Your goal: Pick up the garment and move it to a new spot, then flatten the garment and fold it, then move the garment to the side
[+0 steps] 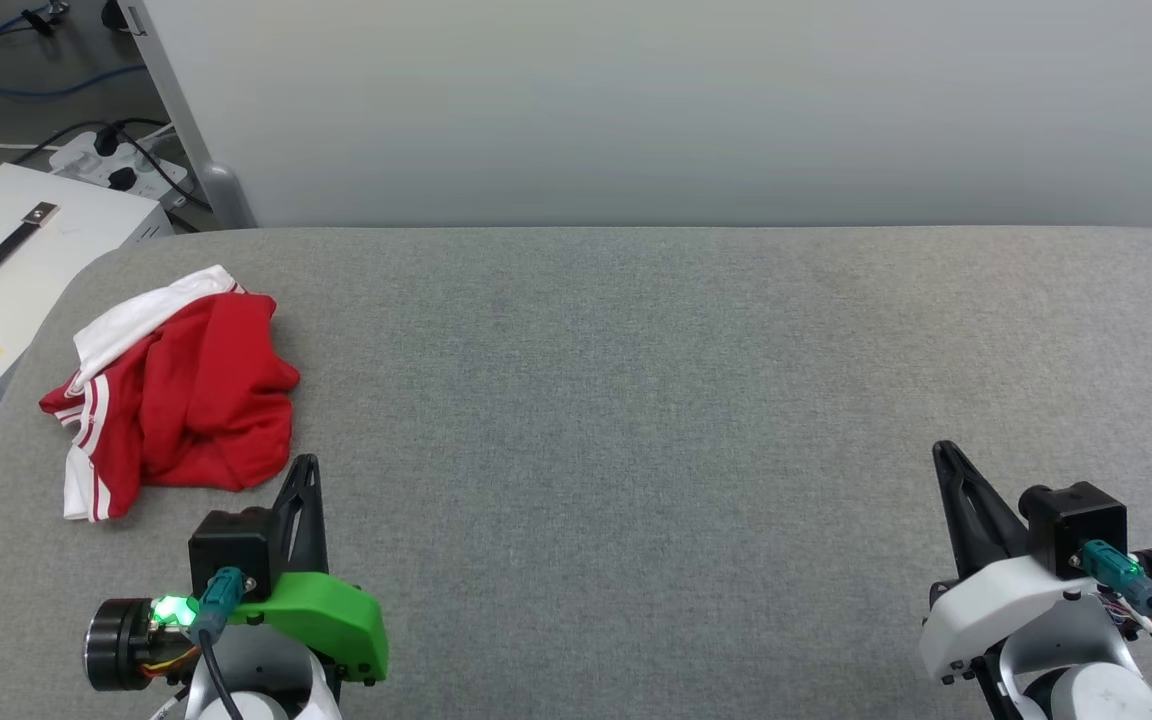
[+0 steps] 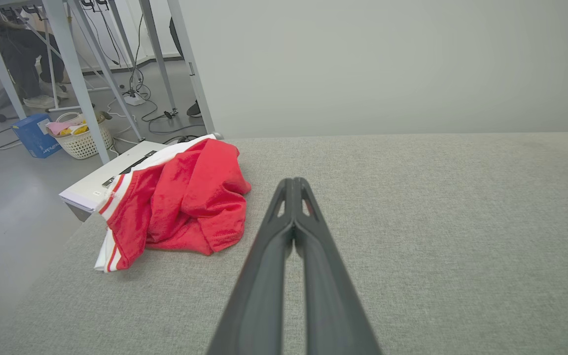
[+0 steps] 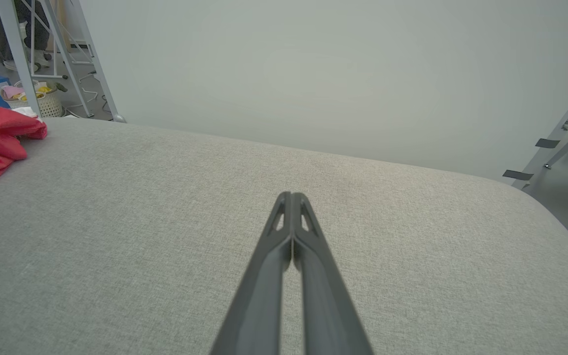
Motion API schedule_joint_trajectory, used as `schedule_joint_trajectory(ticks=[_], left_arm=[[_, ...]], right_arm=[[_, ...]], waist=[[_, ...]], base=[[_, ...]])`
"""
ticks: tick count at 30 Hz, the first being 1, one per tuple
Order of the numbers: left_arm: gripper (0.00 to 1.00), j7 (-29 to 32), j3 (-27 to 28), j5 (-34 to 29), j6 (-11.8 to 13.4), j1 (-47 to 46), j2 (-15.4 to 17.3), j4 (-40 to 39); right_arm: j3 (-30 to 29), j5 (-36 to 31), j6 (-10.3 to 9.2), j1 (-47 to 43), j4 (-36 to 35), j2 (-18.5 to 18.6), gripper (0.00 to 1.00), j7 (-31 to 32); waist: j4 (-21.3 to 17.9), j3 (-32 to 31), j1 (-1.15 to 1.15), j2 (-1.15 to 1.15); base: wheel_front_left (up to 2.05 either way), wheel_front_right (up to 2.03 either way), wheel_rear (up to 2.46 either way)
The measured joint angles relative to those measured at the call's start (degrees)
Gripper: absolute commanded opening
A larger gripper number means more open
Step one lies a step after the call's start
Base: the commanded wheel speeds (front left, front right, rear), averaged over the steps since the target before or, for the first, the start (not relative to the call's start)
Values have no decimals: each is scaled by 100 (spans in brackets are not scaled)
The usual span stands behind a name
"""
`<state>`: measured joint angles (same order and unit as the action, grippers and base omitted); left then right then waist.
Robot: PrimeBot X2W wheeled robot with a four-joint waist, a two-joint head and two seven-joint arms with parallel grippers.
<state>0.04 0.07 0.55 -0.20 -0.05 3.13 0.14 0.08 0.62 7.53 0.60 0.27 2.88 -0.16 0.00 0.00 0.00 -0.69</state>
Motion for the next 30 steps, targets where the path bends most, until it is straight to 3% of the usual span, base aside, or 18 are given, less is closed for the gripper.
schedule_joint_trajectory(ticks=[30], left_arm=[[0,0,-2,0,0,0,0,0]], right_arm=[[0,0,0,0,0,-1,0,0]], waist=[[0,0,0,0]], base=[[0,0,0]])
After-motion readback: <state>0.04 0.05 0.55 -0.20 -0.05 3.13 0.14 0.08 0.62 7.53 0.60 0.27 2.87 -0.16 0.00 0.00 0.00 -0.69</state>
